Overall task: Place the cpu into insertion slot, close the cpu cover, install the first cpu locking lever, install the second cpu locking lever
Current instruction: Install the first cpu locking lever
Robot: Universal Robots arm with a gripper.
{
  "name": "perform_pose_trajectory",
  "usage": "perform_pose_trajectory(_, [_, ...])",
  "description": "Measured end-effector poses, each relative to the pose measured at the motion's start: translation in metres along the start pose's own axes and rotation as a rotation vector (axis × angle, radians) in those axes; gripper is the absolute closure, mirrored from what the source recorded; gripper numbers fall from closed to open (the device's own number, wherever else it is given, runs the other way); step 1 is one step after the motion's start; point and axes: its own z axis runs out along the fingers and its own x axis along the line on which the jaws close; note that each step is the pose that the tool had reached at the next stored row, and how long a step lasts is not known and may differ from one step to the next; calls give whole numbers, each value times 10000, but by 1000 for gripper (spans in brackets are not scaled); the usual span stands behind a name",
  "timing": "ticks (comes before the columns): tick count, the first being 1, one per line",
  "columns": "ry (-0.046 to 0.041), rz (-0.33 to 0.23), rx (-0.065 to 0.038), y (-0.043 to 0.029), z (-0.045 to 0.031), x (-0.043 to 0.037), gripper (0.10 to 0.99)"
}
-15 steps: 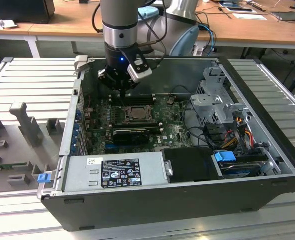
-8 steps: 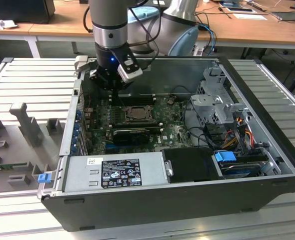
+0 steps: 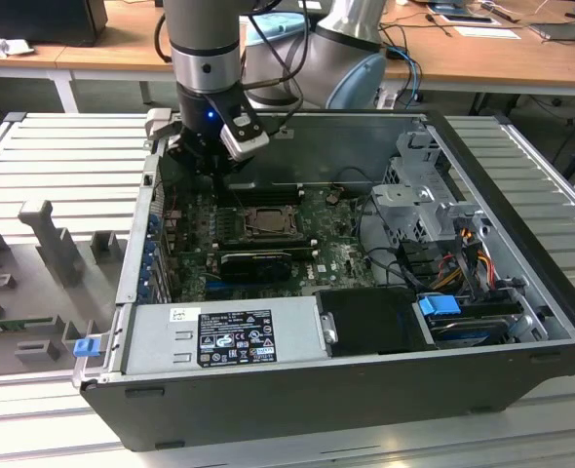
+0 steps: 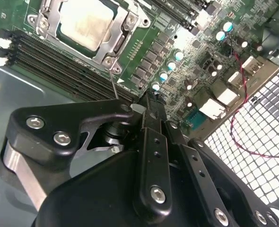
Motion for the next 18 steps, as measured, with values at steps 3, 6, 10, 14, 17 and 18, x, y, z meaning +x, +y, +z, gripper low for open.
perform_pose_trajectory(3, [-1, -1, -1, 74, 5, 14, 980])
perform_pose_trajectory(6, [0, -1, 1, 182, 11, 11, 980])
perform_pose_trajectory(10, [0, 0, 0, 211, 14, -62, 980])
perform_pose_trajectory(14, [0, 0, 11, 208, 18, -129, 980])
perform_pose_trajectory(17, [2, -1, 15, 203, 28, -152, 980])
perform_pose_trajectory(18, [1, -1, 15, 199, 30, -154, 980])
